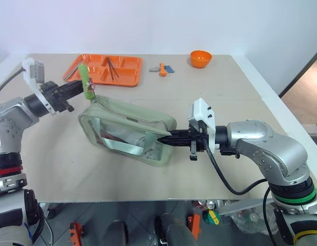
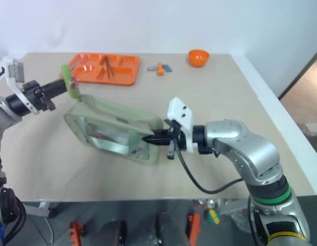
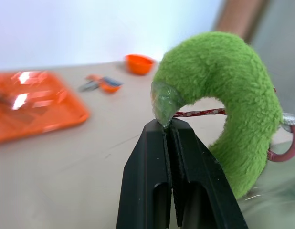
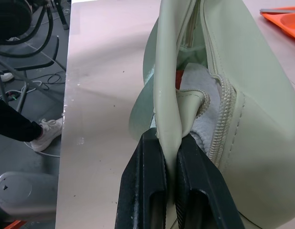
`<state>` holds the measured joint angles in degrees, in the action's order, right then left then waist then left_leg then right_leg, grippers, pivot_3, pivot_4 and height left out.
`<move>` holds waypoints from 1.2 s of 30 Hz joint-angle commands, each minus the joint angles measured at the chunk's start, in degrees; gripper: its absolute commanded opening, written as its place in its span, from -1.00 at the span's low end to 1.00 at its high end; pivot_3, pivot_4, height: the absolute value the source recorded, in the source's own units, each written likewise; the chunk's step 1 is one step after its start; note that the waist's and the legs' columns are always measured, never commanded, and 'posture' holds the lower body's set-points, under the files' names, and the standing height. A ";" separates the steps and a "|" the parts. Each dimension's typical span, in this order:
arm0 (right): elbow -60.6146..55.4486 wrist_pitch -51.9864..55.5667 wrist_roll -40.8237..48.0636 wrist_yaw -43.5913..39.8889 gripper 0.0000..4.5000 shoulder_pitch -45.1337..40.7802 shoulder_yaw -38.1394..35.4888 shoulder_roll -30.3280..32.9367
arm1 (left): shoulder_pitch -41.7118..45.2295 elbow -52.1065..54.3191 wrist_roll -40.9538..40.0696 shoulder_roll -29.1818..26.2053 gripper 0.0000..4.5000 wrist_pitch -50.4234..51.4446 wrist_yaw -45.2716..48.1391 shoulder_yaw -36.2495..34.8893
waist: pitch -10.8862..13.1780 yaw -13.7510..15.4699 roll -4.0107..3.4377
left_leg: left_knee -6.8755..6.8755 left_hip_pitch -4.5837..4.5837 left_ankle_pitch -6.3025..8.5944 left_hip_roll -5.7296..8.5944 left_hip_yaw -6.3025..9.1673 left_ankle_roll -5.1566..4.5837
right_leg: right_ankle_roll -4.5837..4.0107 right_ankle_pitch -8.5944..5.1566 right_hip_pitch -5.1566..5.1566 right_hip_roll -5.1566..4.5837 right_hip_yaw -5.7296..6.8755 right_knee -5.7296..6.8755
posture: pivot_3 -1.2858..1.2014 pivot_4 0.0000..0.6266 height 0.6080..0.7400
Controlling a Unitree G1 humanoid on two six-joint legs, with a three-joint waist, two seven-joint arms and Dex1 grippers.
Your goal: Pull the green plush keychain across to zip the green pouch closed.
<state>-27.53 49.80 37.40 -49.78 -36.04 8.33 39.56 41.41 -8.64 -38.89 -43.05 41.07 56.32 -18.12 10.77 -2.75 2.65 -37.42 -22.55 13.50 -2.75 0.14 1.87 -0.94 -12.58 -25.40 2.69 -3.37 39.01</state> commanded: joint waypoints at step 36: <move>-1.73 -1.28 0.93 0.98 -1.00 -0.74 -2.14 -0.34 | 0.55 5.13 5.91 -15.50 0.75 -3.54 15.60 6.85 | 0.03 -0.03 -0.04 | 0.03 0.02 0.00 -0.02 -0.03 -0.01 | -0.02 -0.03 -0.03 0.04 0.05 0.00 | 0.03 -0.52 1.00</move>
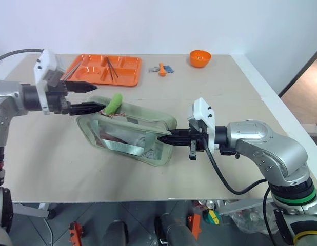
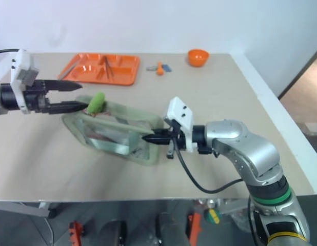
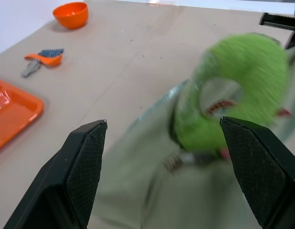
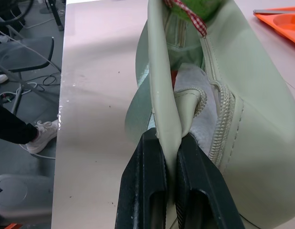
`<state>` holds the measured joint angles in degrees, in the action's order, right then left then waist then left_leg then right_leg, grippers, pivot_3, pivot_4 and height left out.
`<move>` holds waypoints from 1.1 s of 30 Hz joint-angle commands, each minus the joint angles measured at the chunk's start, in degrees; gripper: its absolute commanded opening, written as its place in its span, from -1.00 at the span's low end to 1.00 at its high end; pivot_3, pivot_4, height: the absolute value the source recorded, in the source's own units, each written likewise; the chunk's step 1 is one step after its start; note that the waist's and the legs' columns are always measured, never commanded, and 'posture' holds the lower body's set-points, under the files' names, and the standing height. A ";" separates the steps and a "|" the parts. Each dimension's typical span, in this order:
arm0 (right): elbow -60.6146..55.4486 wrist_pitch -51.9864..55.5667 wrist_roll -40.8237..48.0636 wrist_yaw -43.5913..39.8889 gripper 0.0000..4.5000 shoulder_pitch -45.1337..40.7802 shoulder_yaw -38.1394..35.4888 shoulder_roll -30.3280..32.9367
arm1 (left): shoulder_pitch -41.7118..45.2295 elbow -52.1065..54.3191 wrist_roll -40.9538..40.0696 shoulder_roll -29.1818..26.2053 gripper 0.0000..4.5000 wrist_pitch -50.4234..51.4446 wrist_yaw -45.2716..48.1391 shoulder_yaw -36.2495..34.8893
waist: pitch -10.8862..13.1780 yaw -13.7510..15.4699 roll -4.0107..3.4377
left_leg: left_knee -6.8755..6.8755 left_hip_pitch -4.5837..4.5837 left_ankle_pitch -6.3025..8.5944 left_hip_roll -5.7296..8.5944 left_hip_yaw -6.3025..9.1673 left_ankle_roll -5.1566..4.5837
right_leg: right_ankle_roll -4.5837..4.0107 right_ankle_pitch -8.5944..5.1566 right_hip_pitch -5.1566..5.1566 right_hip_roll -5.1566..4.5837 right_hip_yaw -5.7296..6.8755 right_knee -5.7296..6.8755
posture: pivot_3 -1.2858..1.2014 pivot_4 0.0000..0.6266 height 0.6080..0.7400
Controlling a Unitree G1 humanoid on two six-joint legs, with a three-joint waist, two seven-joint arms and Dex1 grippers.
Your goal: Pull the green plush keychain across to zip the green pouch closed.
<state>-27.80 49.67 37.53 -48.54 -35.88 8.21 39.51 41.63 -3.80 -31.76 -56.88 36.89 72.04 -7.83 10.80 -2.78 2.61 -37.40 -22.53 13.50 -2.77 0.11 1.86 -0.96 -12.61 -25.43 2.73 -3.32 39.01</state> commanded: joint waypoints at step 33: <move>-1.39 -1.12 0.31 -0.98 -1.00 -0.65 -2.15 -0.20 | -17.66 1.52 -8.66 -0.58 -0.98 3.00 0.94 -11.62 | 0.03 -0.35 -0.04 | 0.14 -0.01 0.04 -0.08 0.07 -0.05 | -0.19 -0.16 -0.06 0.02 0.04 0.02 | 0.03 -0.52 1.00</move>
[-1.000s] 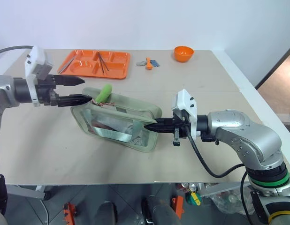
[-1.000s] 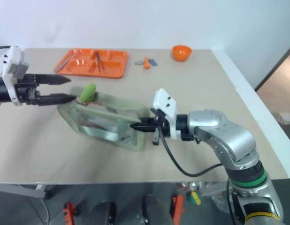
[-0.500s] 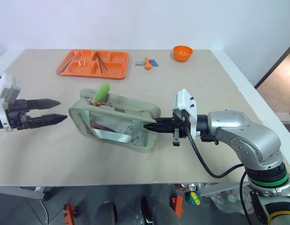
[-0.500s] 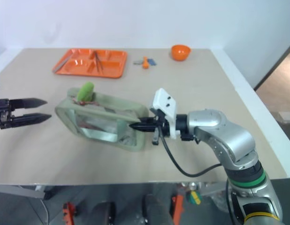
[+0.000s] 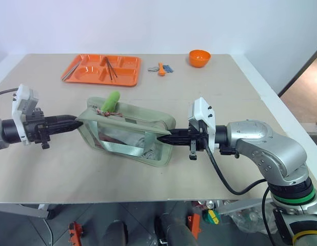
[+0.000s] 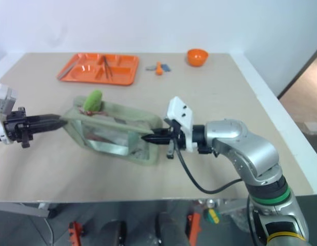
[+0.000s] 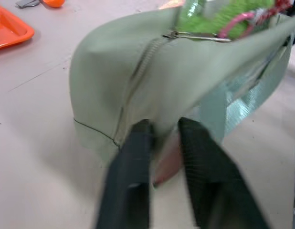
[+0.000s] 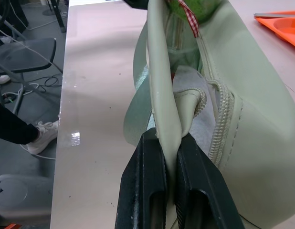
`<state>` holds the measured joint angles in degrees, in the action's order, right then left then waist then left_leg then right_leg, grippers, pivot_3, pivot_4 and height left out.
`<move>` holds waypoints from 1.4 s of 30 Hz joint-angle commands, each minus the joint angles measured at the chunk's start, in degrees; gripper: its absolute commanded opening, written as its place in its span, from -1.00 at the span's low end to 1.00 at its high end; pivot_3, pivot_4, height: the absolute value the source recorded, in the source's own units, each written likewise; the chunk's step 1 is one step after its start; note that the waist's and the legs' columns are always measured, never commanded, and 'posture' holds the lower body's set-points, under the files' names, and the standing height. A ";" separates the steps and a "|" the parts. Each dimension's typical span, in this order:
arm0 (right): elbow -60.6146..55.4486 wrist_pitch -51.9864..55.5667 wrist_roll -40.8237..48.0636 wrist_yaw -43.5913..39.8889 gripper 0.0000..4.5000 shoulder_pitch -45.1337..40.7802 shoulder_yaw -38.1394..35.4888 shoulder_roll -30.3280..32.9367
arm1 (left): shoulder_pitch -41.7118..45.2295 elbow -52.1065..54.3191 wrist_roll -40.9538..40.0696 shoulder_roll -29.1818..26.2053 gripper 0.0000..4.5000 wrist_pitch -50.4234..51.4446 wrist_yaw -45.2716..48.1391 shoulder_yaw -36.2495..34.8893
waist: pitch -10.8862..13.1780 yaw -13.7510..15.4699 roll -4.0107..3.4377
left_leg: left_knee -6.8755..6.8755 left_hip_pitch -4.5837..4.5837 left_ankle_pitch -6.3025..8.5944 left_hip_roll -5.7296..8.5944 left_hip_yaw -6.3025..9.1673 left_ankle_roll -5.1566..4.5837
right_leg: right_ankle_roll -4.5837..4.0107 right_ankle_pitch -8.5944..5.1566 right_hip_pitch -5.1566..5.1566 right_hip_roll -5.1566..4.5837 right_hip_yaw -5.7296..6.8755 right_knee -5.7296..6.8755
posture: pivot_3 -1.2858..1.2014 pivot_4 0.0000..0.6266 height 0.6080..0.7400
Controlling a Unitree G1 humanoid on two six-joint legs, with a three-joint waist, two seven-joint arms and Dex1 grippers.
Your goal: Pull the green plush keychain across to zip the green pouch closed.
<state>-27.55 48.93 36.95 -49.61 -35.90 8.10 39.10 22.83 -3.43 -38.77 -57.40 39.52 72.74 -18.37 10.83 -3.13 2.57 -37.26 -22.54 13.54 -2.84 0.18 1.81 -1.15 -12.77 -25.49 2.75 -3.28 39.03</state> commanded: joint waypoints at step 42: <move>31.86 -38.38 -30.57 -8.20 0.98 -26.41 11.99 -3.75 | -9.70 16.31 -8.34 9.91 -1.00 2.84 -15.92 -3.79 | 0.03 0.72 -0.08 | -0.19 0.03 -0.01 0.26 -0.26 0.02 | 0.43 0.16 0.15 -0.30 -0.21 -0.14 | 0.03 -0.52 1.00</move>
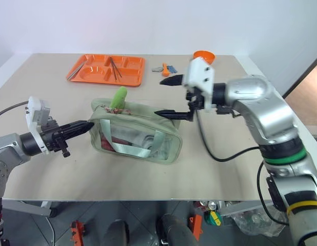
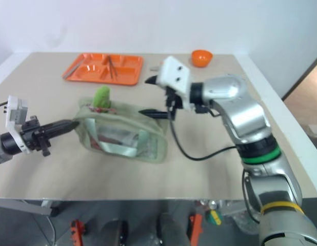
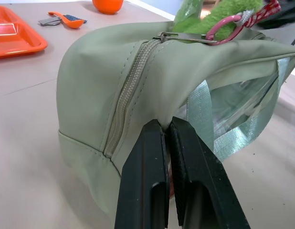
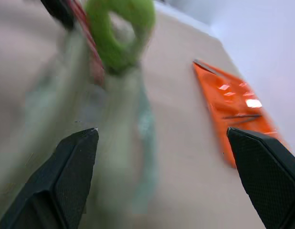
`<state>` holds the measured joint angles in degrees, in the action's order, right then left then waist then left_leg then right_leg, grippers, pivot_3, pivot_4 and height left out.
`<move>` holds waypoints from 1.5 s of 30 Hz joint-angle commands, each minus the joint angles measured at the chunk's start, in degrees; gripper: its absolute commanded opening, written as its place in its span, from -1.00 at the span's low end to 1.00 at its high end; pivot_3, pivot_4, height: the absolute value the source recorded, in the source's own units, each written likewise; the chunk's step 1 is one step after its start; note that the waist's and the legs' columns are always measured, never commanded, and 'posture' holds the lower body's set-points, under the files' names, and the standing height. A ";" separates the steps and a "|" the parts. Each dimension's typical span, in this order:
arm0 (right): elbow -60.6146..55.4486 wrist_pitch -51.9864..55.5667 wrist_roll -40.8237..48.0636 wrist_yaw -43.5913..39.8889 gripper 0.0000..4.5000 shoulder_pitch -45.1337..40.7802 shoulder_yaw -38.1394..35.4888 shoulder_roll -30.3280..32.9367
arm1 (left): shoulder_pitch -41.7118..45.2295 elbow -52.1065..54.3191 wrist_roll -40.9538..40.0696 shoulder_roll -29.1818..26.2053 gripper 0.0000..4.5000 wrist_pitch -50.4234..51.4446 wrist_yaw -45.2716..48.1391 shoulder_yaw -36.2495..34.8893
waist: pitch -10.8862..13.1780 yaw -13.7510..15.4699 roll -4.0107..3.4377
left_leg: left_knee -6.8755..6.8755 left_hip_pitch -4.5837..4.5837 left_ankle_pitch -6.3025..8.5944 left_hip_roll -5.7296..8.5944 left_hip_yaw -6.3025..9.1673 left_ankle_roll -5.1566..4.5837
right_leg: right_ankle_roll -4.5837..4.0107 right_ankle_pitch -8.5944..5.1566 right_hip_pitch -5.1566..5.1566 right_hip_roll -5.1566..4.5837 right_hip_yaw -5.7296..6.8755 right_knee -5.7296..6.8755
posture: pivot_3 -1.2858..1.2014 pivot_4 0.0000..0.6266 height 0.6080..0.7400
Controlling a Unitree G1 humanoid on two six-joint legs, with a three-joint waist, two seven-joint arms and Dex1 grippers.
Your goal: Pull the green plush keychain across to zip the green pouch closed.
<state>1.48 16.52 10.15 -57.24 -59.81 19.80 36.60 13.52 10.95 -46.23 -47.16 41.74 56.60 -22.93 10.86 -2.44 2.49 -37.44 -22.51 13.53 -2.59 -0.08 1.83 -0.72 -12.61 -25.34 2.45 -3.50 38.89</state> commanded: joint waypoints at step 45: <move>8.35 -10.24 -2.96 -10.53 0.00 -6.63 -1.74 -15.92 | -1.01 2.08 -2.04 0.34 -1.00 0.03 -3.89 -0.13 | 0.01 -0.09 -0.02 | 0.03 0.01 0.02 -0.06 0.13 0.03 | -0.10 -0.05 -0.01 0.02 0.12 0.08 | 0.03 -0.52 1.00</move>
<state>10.54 6.60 6.49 -67.56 -65.16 20.08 20.57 12.90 11.77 -47.85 -46.81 41.59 52.72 -23.13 10.86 -2.53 2.47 -37.41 -22.50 13.55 -2.65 0.05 1.87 -0.82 -12.67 -25.35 2.47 -3.38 38.97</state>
